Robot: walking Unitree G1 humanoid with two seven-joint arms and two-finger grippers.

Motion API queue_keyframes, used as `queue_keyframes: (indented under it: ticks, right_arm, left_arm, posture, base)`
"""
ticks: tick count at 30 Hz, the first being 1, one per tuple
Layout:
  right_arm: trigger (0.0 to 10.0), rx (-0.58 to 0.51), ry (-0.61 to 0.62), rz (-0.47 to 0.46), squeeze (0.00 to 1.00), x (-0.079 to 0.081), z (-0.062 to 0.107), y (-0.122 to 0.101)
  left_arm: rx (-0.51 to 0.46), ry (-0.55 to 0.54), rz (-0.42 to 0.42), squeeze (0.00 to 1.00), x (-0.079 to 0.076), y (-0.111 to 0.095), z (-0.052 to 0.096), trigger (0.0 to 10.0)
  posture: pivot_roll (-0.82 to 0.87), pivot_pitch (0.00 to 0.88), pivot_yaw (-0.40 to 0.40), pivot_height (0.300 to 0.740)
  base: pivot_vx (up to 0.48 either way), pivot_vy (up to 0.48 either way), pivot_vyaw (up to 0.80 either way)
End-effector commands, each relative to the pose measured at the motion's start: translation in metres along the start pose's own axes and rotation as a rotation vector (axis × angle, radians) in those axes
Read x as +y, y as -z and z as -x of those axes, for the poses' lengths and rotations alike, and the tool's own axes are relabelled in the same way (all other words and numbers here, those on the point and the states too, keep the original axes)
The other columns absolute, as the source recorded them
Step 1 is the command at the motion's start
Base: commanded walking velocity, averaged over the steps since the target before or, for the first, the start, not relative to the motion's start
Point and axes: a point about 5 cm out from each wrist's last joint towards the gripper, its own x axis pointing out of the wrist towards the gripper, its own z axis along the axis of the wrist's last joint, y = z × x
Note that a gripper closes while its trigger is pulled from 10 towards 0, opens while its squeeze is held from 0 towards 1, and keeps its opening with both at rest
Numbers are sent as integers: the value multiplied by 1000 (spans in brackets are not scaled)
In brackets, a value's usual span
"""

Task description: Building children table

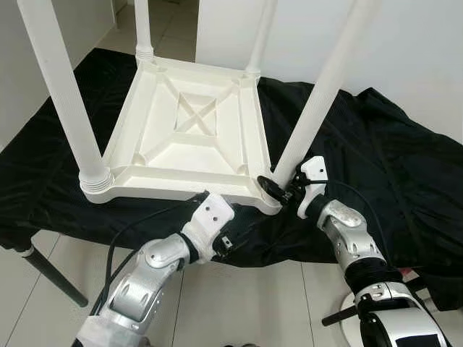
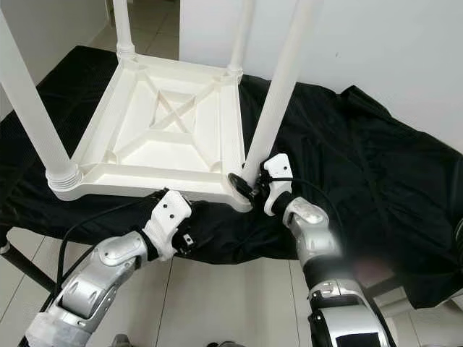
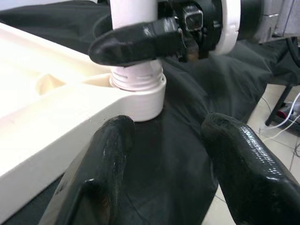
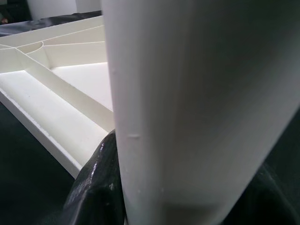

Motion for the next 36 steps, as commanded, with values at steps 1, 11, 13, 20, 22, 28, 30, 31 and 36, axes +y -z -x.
queue_keyframes:
  ticks: [1,11,13,20,22,28,30,31,36]
  right_arm:
    - [4275,49,4,-18,0,2,5,12]
    - [10000,61,257,-116,0,1,2,18]
    - [10000,59,294,-121,0,3,1,18]
    - [10000,52,436,-181,0,10,-2,19]
    - [10000,56,475,-193,0,13,-3,21]
    - [10000,55,708,-204,0,24,-4,23]
    - [10000,56,796,-210,0,26,-4,23]
    - [10000,56,796,-210,0,26,-4,23]
    - [10000,37,875,-232,0,37,-11,17]
  left_arm:
    - [10,-13,2,0,-2,1,0,10000]
    - [18,-9,-4,0,-2,1,0,10000]
    - [20,-8,-5,0,-2,2,0,10000]
    - [21,-8,-2,0,-3,2,0,10000]
    - [21,-7,-1,0,-3,2,-1,10000]
    - [20,-5,0,0,-4,2,-2,10000]
    - [20,-6,-1,0,-3,2,-2,10000]
    - [20,-6,-1,0,-3,2,-2,10000]
    - [19,-9,-9,0,-2,2,-4,10000]
  posture:
    - [110,110,-137,740]
    - [101,113,-132,740]
    - [101,114,-133,740]
    - [96,115,-133,740]
    - [95,115,-132,740]
    - [93,113,-135,740]
    - [92,112,-134,740]
    - [92,112,-134,740]
    - [95,101,-131,740]
  base:
    - [0,0,0]
    - [0,0,0]
    - [0,0,0]
    - [0,0,0]
    - [0,0,0]
    - [0,0,0]
    - [0,0,0]
    - [0,0,0]
    - [0,0,0]
